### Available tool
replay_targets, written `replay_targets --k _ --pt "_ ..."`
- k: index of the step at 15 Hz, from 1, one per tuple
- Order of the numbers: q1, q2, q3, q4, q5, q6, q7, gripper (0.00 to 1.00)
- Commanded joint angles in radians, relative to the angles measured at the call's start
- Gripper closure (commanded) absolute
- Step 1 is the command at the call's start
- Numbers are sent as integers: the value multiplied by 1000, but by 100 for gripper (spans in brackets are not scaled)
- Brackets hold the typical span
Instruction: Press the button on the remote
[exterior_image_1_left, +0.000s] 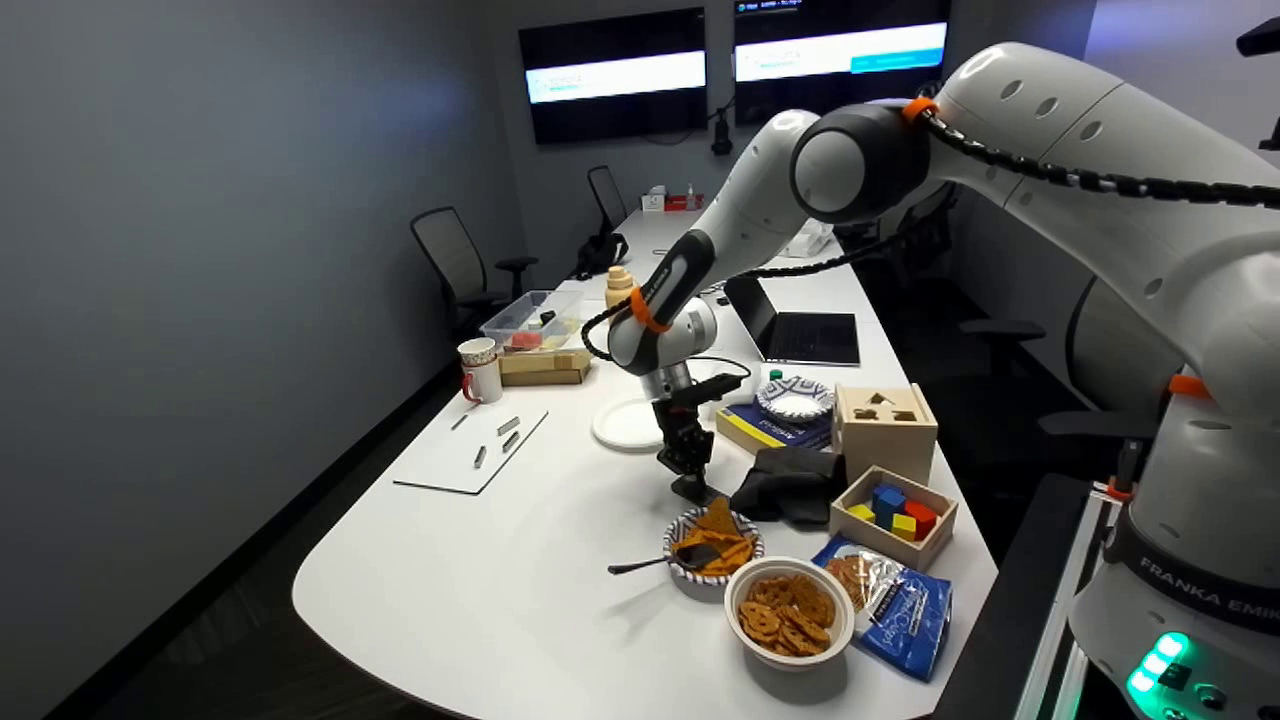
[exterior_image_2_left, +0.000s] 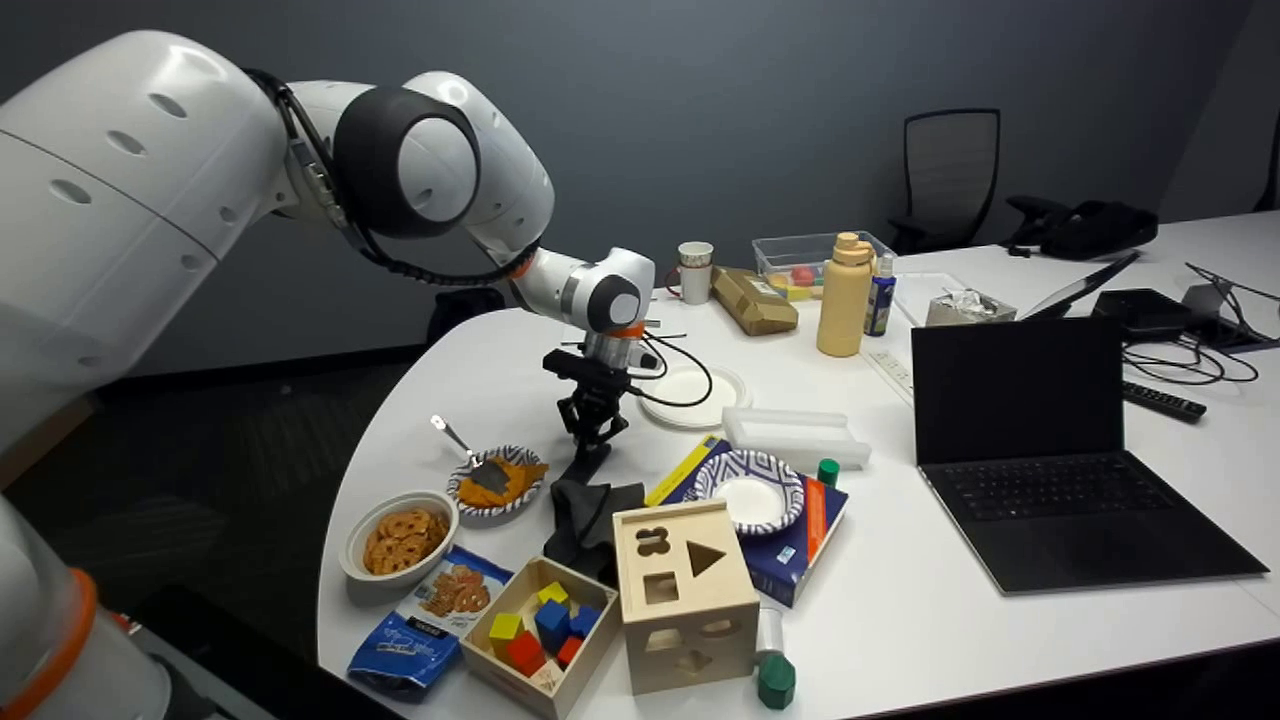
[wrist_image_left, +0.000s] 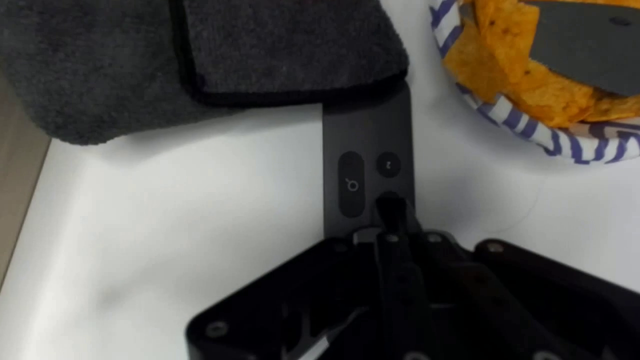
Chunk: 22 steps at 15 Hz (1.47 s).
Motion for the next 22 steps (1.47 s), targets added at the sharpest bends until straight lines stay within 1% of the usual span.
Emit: replay_targets --k 1,6,12,16,22 --pt "-21 47 20 73 0 -47 -19 100" --pt "-22 76 19 122 -4 -95 -24 100" --pt "-23 119 19 194 -10 -191 -46 100" --pt "-25 133 18 229 -7 -221 -49 100" --pt "-23 52 16 195 -10 -192 -50 100"
